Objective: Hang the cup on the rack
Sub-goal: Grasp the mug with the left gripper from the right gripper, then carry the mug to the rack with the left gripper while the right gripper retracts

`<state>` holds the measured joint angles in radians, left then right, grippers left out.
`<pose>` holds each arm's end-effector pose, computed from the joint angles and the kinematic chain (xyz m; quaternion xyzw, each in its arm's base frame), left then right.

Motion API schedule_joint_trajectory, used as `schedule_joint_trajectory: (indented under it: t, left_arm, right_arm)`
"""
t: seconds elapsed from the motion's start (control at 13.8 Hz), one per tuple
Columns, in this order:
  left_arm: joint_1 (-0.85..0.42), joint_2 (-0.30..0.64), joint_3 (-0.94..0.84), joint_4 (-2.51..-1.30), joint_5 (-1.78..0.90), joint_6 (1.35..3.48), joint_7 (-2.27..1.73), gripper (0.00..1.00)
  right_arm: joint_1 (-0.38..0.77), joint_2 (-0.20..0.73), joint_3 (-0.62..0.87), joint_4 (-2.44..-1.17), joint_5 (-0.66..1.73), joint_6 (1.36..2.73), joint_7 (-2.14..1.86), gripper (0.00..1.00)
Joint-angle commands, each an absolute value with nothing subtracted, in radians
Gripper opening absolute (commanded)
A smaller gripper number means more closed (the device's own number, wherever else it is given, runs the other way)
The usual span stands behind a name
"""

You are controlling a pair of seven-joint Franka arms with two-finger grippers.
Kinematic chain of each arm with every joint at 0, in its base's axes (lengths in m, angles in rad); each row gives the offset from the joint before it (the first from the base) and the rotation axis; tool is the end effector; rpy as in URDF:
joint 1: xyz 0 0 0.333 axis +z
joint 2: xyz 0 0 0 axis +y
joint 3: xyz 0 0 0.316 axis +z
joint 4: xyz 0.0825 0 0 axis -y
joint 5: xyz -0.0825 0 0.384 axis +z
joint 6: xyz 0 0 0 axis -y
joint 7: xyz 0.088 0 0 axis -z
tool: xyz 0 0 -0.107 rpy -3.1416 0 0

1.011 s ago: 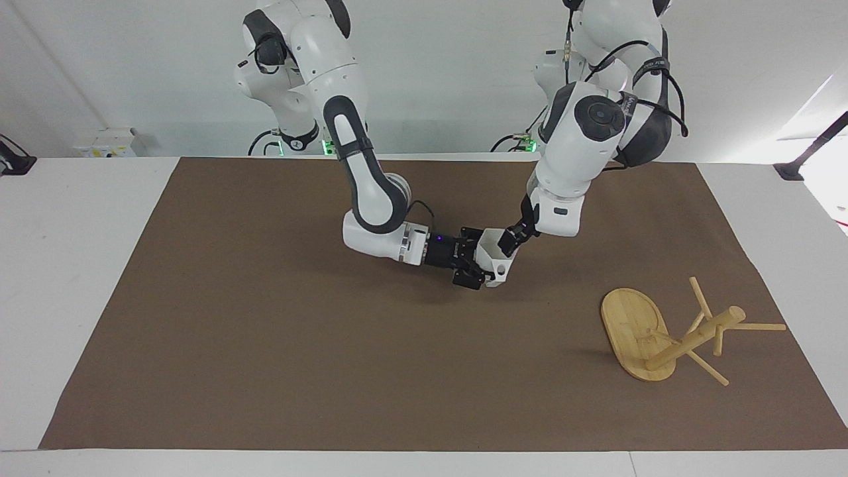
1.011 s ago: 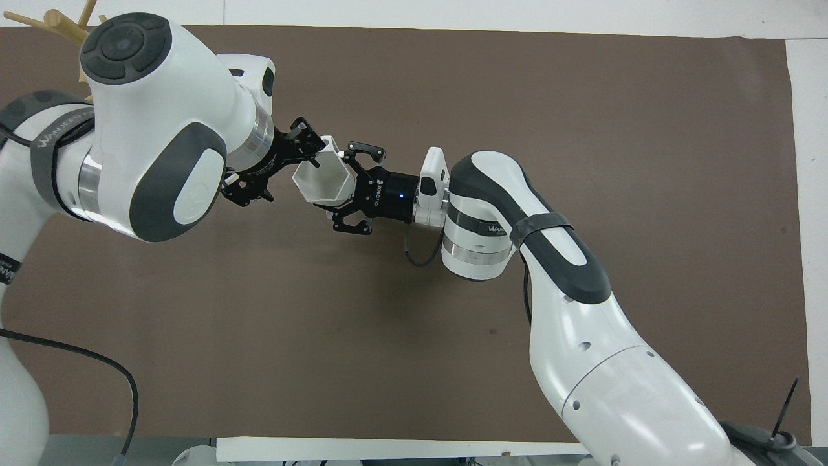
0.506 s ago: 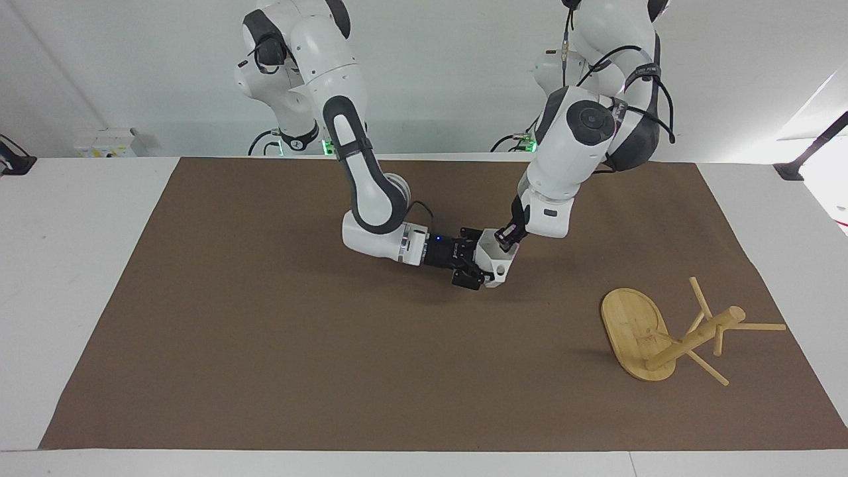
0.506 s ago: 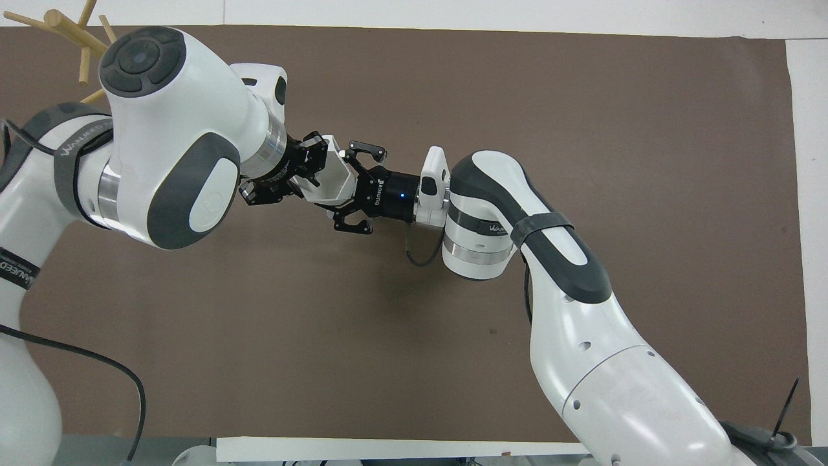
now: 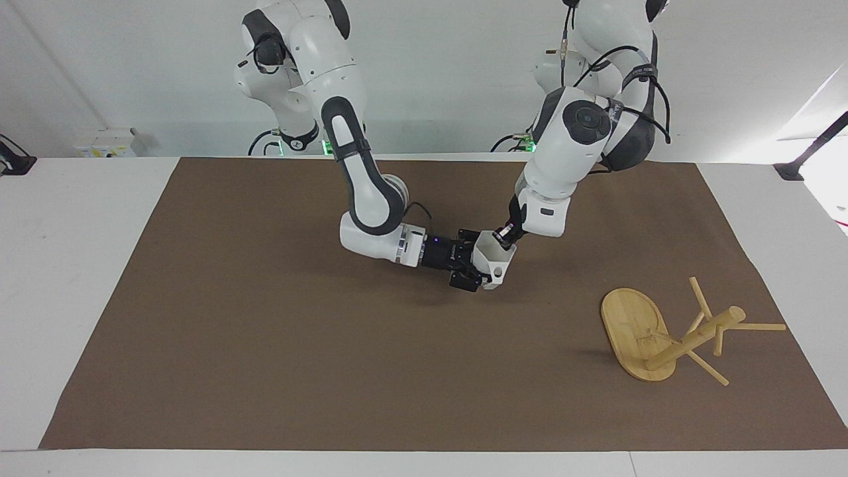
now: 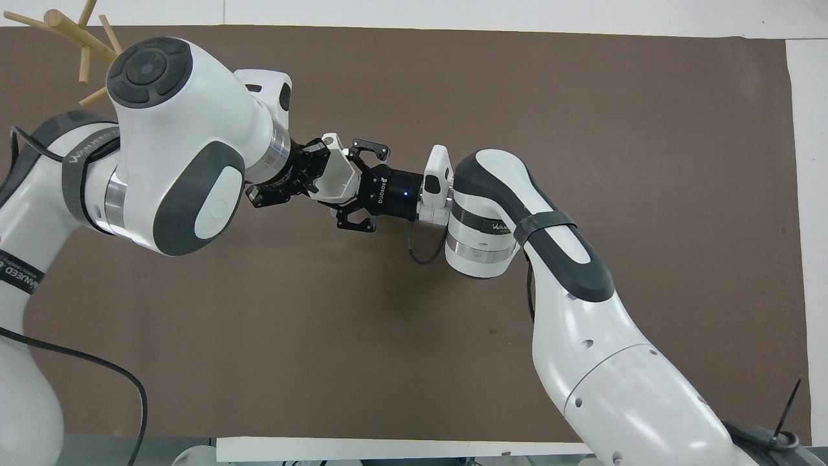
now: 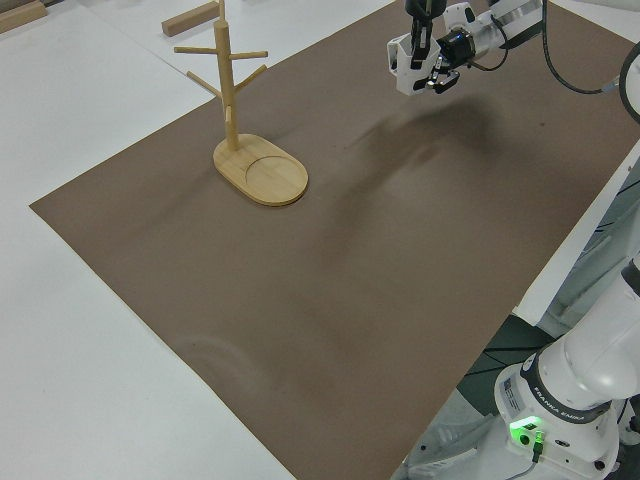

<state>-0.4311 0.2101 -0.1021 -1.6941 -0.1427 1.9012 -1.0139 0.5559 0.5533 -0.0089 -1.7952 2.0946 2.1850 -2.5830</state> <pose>0.5345 -0.3225 0.4714 0.9622 0.2608 -0.0553 0.0550 0.5603 0.3792 0.2671 -0.5579 -0.4969 -0.5437 0.3824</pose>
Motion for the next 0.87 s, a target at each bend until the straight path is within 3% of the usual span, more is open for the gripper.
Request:
schedule_joint_trajectory:
  t: [0.0, 0.36, 0.65, 0.79]
  left_arm:
    - [-0.475, 0.167, -0.086, -1.764, -0.147, 1.959, -1.049, 0.0]
    - [-0.46, 0.167, -0.08, -1.772, -0.134, 2.014, -1.054, 0.0]
    - [-0.399, 0.143, -0.075, -1.776, -0.06, 2.132, -1.057, 0.0]
    - [-0.359, 0.083, -0.075, -1.849, -0.051, 2.26, -1.058, 0.0]
  right_arm:
    - [0.542, 0.548, -0.003, -1.805, 2.106, 2.197, -2.594, 1.0]
    - [0.427, 0.537, -0.005, -1.844, 2.015, 2.099, -2.595, 1.0]
    - [0.189, 0.526, -0.005, -1.85, 1.668, 1.898, -2.592, 1.0]
    - [0.065, 0.525, -0.008, -1.835, 1.486, 1.788, -2.567, 1.0]
